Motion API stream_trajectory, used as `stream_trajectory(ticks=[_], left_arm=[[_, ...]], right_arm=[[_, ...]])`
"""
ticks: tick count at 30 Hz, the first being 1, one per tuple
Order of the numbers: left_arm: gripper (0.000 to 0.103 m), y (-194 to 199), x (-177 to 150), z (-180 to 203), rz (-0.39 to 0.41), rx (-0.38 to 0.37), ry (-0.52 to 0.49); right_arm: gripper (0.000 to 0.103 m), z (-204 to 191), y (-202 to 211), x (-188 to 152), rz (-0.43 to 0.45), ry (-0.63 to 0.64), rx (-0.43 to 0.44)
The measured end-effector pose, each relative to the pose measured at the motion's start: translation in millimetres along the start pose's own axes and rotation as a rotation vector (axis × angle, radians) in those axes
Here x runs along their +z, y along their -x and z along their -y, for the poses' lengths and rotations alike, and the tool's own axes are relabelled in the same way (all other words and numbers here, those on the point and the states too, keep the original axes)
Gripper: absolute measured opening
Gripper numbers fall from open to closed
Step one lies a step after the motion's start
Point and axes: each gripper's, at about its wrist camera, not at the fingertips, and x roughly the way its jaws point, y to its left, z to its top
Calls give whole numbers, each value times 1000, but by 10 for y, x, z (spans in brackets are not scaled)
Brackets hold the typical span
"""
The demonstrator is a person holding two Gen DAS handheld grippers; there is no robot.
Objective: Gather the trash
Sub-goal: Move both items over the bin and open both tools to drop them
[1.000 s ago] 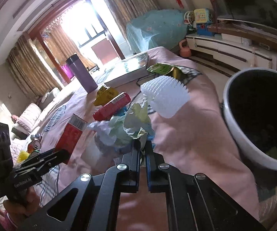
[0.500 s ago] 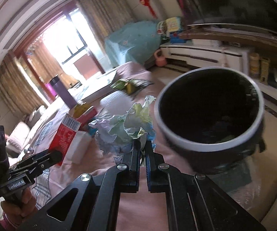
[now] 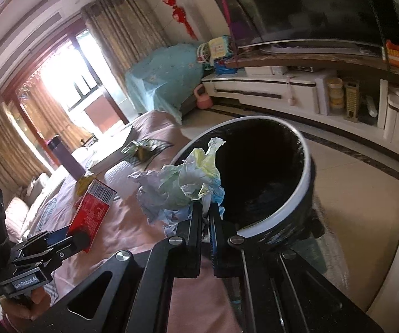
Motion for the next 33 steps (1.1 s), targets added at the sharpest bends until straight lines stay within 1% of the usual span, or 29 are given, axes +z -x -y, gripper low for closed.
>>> stream_trajectory(ticks=[11, 19, 21, 23, 24, 26, 27, 28, 30, 32, 33], left_arm=[[51, -350, 279, 290, -37, -11, -59], [51, -598, 443, 467, -60, 2, -97], [51, -641, 472, 493, -66, 6, -100], [52, -689, 491, 507, -79, 8, -102], [52, -714, 495, 512, -90, 8, -103], [54, -750, 505, 515, -104, 14, -101], [59, -758, 507, 505, -109, 15, -96], [65, -758, 508, 498, -108, 16, -91], [71, -706, 495, 468, -95, 24, -81], [74, -644, 467, 430, -84, 31, -69], [75, -612, 449, 400, -81, 32, -61]], right_arm=[[5, 311, -58, 208, 7, -28, -41], [5, 411, -143, 317, -3, -34, -49], [6, 429, -166, 339, -8, -30, -51], [10, 446, -181, 352, -13, -30, -50], [10, 455, -187, 363, -14, -32, -51], [11, 475, -199, 376, -19, -36, -53], [11, 485, -211, 386, -23, -41, -53], [13, 494, -215, 387, -26, -45, -50], [20, 502, -206, 389, -25, -49, -47], [32, 498, -181, 374, -20, -53, -40], [36, 497, -167, 366, -17, -57, -33]])
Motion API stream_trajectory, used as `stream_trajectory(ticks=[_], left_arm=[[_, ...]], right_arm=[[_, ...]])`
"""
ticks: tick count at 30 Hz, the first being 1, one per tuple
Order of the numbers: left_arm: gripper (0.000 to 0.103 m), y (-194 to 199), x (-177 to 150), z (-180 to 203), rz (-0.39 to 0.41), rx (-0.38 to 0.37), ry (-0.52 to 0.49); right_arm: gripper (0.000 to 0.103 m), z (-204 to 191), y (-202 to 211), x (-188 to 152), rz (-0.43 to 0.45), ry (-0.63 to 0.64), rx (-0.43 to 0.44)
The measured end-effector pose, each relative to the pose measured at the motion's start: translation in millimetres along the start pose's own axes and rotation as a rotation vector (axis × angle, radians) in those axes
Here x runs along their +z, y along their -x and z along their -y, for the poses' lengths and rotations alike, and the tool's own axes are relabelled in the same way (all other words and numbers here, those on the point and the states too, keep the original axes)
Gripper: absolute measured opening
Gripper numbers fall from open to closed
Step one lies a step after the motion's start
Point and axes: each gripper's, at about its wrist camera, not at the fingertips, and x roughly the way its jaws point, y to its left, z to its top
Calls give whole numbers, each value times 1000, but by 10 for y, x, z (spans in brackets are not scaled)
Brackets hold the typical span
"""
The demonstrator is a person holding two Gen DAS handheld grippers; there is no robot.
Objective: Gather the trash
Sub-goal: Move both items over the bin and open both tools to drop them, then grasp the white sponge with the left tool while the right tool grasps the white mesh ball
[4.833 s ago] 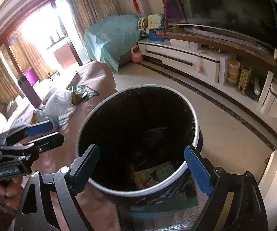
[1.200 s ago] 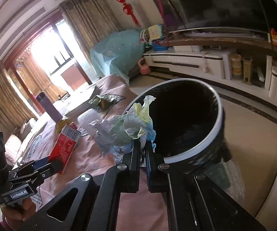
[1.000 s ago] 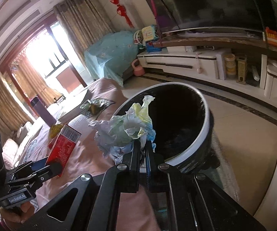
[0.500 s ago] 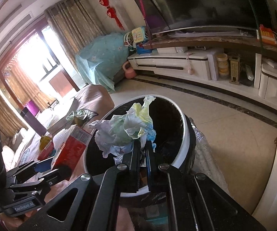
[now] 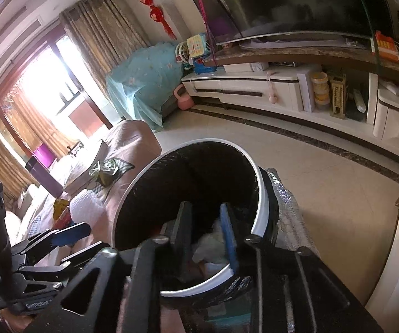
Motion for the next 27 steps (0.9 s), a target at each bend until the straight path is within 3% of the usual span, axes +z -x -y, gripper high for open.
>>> stream_trajectory(ticks=[2, 8, 11, 27], left_arm=[[76, 48, -44, -57, 5, -1, 17], [76, 283, -299, -321, 20, 12, 87], [76, 430, -437, -485, 34, 26, 124], [76, 1017, -1029, -1290, 86, 136, 272]], right_arm=[[49, -31, 26, -32, 5, -4, 12], [73, -224, 92, -134, 22, -3, 55], [81, -401, 120, -243, 25, 10, 80], [85, -1239, -94, -715, -64, 123, 168]])
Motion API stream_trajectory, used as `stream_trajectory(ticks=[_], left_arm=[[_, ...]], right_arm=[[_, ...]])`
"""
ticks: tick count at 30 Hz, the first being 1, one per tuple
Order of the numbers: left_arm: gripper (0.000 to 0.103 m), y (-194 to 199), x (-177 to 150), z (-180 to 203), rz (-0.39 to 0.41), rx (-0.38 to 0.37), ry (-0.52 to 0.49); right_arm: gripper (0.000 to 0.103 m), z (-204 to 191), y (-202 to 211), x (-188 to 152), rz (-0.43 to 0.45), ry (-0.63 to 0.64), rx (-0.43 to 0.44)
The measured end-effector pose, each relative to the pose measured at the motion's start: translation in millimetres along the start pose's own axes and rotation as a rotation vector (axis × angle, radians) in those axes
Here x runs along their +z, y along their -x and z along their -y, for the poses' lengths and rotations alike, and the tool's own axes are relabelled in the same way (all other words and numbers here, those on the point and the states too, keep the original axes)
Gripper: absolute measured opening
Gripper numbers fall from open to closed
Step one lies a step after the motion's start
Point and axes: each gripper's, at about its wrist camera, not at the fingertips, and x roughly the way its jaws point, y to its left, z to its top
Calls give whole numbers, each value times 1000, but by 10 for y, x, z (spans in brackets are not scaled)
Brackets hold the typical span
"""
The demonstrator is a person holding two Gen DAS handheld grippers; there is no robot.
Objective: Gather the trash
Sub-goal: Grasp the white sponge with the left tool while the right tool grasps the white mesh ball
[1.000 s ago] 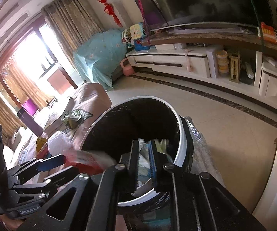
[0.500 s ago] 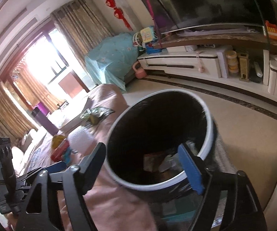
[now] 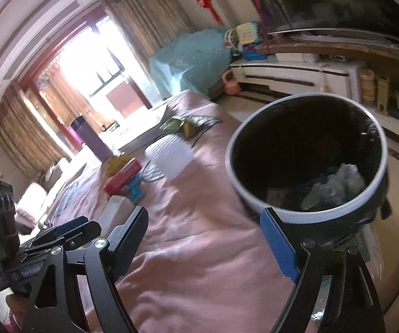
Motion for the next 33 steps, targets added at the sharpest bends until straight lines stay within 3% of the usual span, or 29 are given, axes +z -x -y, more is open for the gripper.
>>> stream_trajectory(ticks=[7, 24, 33], left_arm=[[77, 17, -110, -287, -12, 36, 58], [81, -189, -123, -421, -59, 42, 77], [81, -439, -59, -434, -85, 79, 67]], right_arm=[[95, -260, -174, -56, -30, 65, 2], [95, -516, -540, 109, -53, 152, -9], [95, -524, -945, 304, -81, 196, -25]])
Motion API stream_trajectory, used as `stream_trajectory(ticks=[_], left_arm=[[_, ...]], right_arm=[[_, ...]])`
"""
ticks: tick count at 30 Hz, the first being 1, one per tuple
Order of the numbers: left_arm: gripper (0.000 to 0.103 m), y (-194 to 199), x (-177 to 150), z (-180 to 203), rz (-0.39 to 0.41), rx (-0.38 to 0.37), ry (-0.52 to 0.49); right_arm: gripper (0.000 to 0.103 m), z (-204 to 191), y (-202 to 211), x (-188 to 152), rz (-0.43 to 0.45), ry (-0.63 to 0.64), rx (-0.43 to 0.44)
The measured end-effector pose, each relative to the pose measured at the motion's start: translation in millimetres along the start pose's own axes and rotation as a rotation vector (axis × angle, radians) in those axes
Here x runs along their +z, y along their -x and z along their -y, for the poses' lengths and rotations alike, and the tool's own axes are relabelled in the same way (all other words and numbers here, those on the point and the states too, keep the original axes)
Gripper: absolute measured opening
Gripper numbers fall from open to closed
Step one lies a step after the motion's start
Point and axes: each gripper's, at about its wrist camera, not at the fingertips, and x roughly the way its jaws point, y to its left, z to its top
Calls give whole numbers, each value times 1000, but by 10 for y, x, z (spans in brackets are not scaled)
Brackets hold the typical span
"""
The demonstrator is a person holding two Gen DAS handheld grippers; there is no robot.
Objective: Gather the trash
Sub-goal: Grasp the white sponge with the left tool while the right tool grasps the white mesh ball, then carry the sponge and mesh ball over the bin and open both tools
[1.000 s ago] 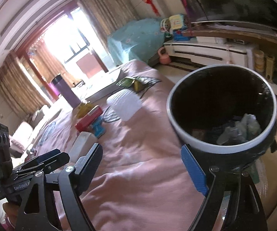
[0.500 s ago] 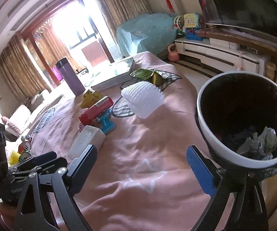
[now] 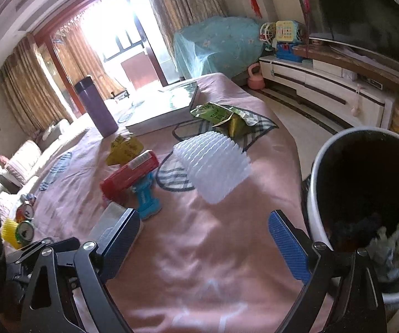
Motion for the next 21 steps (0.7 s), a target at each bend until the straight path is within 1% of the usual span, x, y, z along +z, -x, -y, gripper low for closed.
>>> stream_trajectory(ticks=[3, 4, 5, 6, 7, 8, 9, 10, 11, 16, 21], left_arm=[[80, -89, 28, 24, -8, 12, -14], [72, -117, 32, 33, -9, 16, -19], [64, -141, 34, 46, -12, 11, -28], [50, -163, 35, 57, -21, -11, -34], [50, -174, 29, 68, -27, -23, -39], [50, -159, 24, 87, -15, -12, -48], [49, -143, 21, 96, -9, -11, -53], [49, -124, 18, 97, -3, -14, -54], [49, -110, 19, 96, 1, -20, -51], [48, -10, 38, 82, 15, -63, -21], [48, 104, 60, 228, 36, -90, -46]], right_arm=[[93, 32, -169, 89, -19, 6, -5], [89, 37, -211, 107, -24, 9, -8], [82, 42, -258, 130, -31, 15, -14], [77, 45, -290, 145, -35, 20, -21], [61, 54, -332, 160, -42, 25, -33], [40, 69, -364, 167, -52, 24, -40], [33, 85, -370, 167, -55, 18, -41], [19, 95, -361, 158, -54, 14, -37], [15, 102, -323, 140, -46, 10, -33], [11, 106, -70, 41, -13, 0, -3], [11, 145, 214, -78, 15, -26, 13]])
